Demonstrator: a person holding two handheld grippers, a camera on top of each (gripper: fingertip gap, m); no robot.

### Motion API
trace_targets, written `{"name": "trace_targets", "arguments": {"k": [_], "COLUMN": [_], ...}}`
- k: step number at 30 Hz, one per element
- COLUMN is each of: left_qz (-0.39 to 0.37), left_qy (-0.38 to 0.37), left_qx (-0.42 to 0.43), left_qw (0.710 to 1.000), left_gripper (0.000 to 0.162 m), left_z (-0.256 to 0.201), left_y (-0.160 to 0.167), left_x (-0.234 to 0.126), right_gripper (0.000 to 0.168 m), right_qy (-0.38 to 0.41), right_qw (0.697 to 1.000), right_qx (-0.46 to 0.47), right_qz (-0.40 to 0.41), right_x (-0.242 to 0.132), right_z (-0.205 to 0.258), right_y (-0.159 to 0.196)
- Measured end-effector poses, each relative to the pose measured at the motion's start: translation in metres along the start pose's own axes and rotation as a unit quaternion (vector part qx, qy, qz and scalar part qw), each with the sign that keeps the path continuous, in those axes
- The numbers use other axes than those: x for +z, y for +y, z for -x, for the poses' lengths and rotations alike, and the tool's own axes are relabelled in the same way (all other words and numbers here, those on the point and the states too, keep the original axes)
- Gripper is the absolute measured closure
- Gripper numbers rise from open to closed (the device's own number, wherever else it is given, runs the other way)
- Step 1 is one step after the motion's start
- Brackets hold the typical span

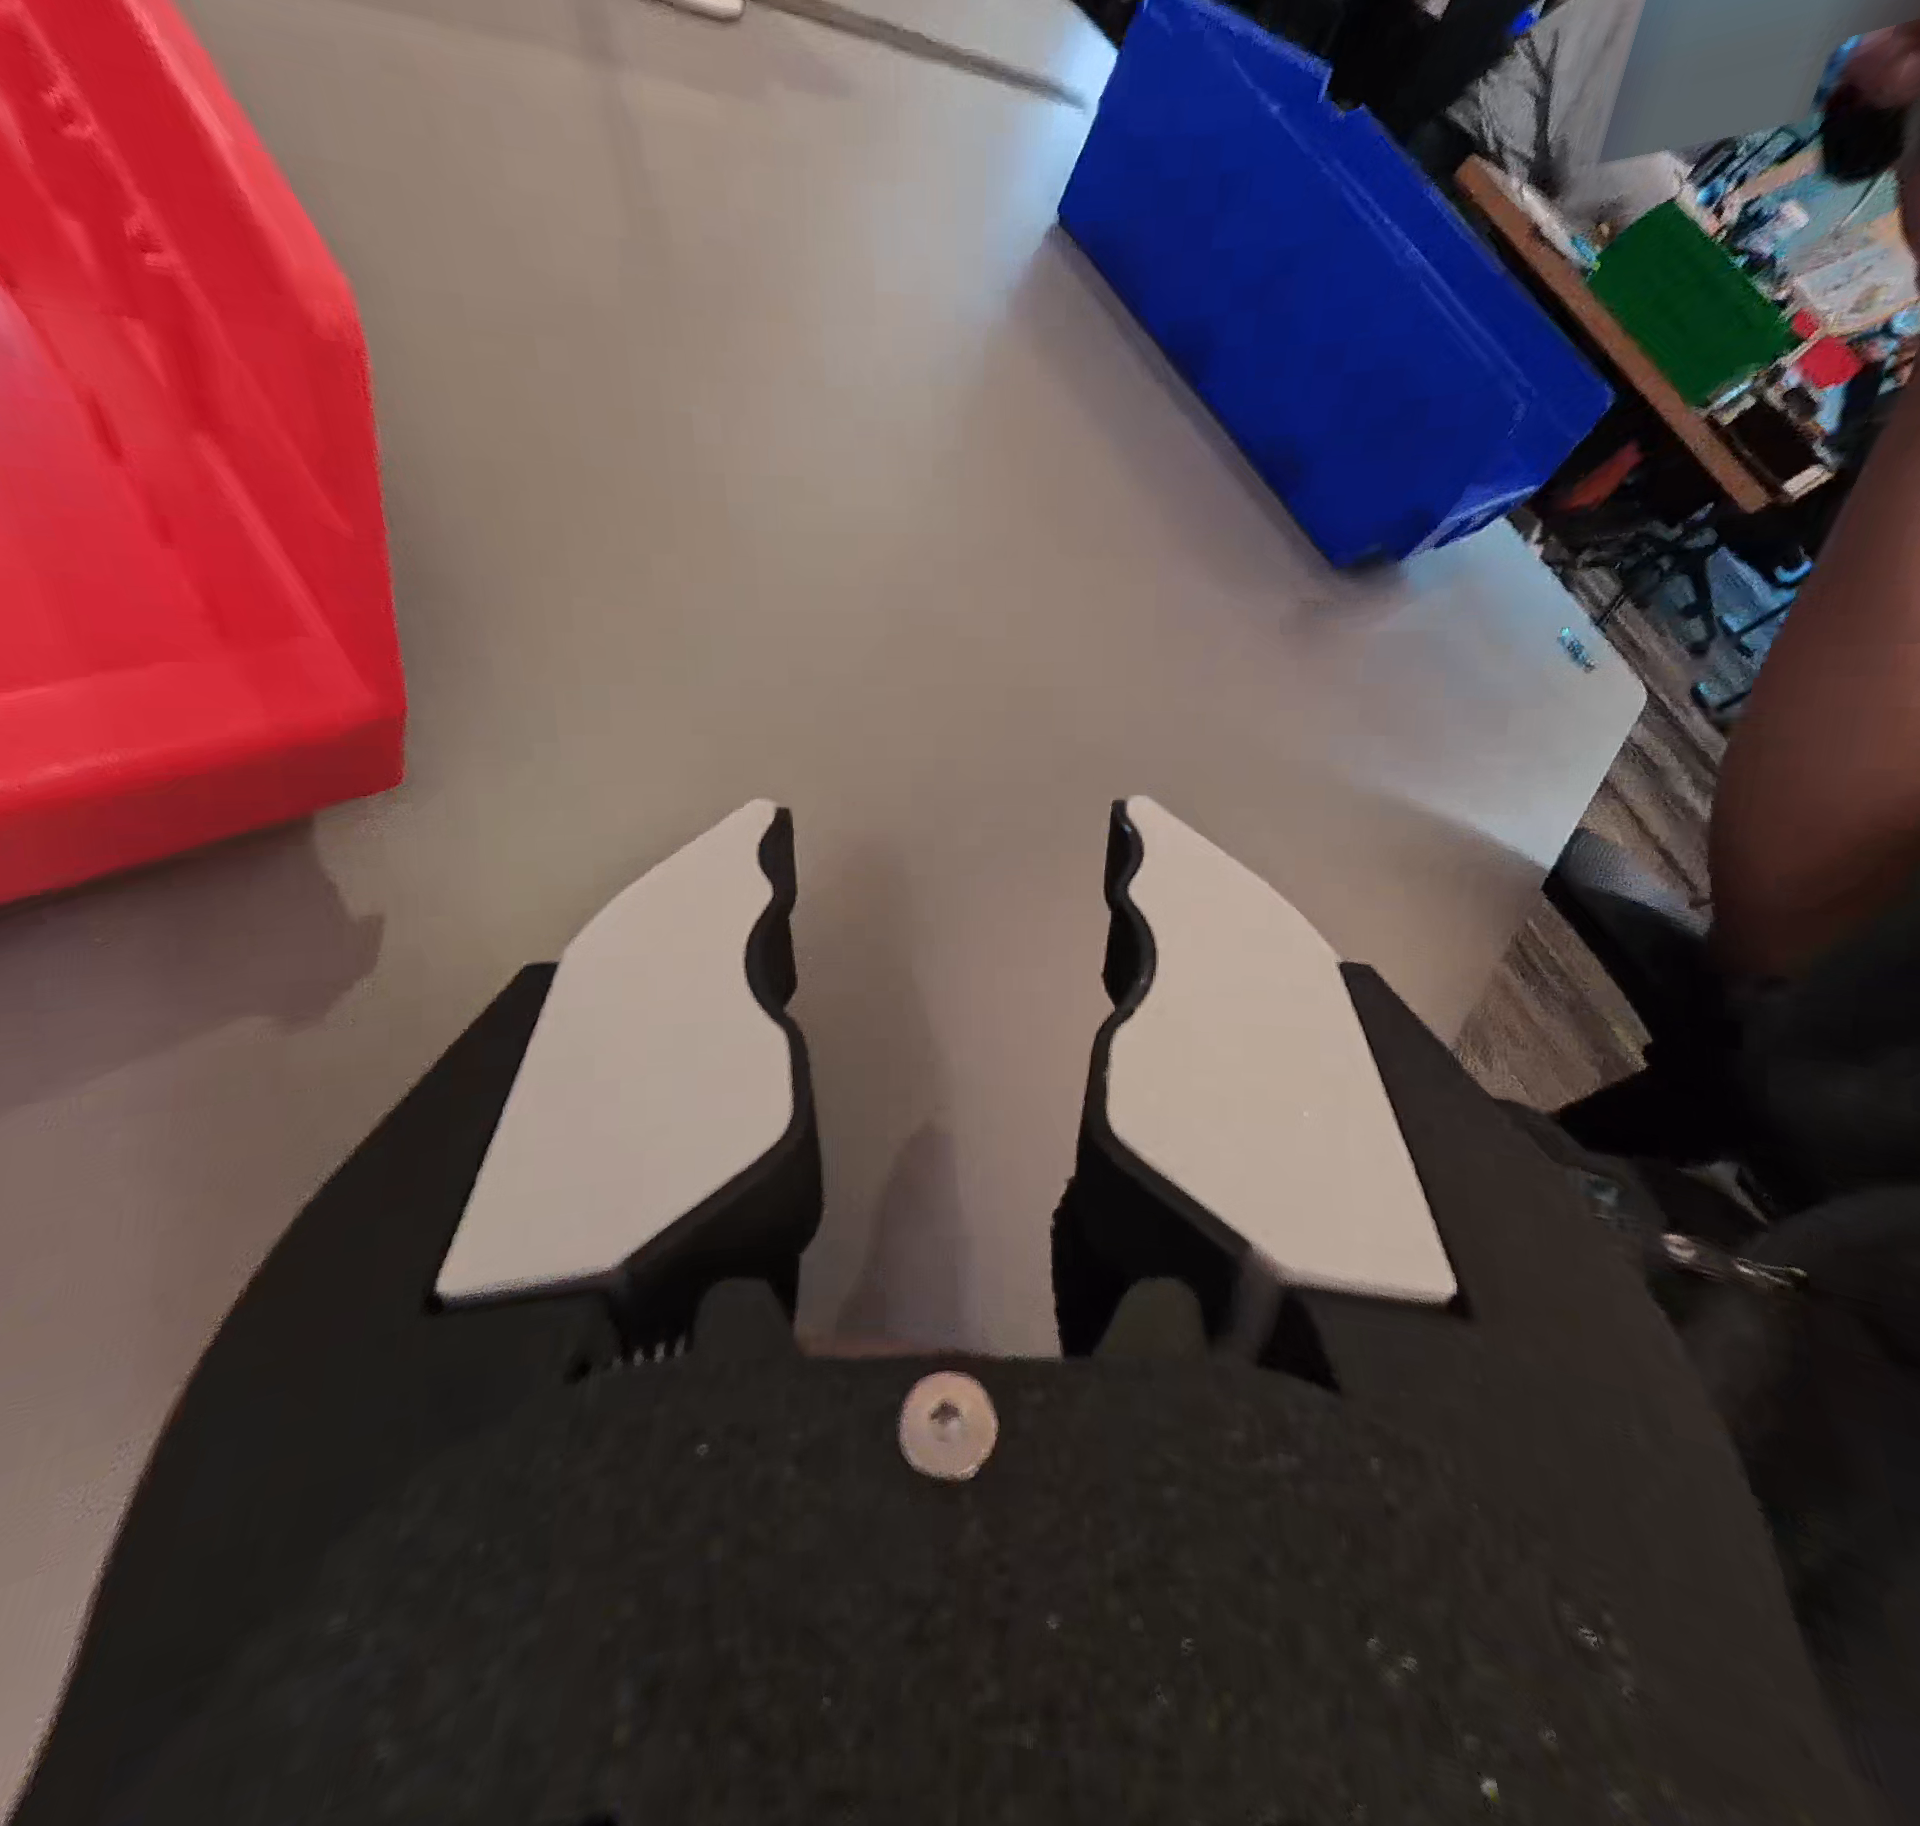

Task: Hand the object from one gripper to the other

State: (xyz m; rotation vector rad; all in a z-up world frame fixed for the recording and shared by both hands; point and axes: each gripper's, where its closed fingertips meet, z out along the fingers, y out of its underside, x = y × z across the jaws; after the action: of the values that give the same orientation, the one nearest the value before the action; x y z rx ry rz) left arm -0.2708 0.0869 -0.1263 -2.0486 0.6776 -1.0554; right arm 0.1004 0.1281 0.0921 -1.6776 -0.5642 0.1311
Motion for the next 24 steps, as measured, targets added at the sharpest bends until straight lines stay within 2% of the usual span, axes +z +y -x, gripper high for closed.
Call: {"name": "trace_targets", "arguments": {"k": [3,5,9,12,16,24], "left_qz": [-0.015,-0.003,0.015,0.026,0.033,0.044], "left_qy": [-0.001,-0.005,-0.002,-0.024,-0.038,-0.044], "left_qx": [0.012,0.017,0.039,0.069,0.091,0.112], "left_qw": [1.0,1.0,0.999,0.997,0.995,0.992], "left_gripper": [0.107,0.108,0.108,0.108,0.108,0.108], "left_z": [-0.001,0.001,-0.004,-0.001,0.001,0.001], "left_y": [-0.009,-0.004,0.001,0.004,0.007,0.01], "left_x": [0.0,0.004,0.008,0.007,0.007,0.007], "right_gripper": [0.137,0.137,0.137,0.137,0.137,0.137], "right_qy": [0.106,0.121,0.022,-0.039,-0.074,-0.13], "right_qw": [0.99,0.976,0.945,0.9,0.843,0.747], "right_qx": [0.004,-0.012,-0.012,-0.032,-0.117,-0.182], "right_qz": [0.098,0.179,0.327,0.432,0.52,0.626], "right_x": [-0.014,-0.008,0.027,0.036,0.038,0.034], "right_z": [-0.066,-0.095,-0.117,-0.116,-0.116,-0.112], "right_y": [0.046,0.087,0.182,0.238,0.272,0.311]}}
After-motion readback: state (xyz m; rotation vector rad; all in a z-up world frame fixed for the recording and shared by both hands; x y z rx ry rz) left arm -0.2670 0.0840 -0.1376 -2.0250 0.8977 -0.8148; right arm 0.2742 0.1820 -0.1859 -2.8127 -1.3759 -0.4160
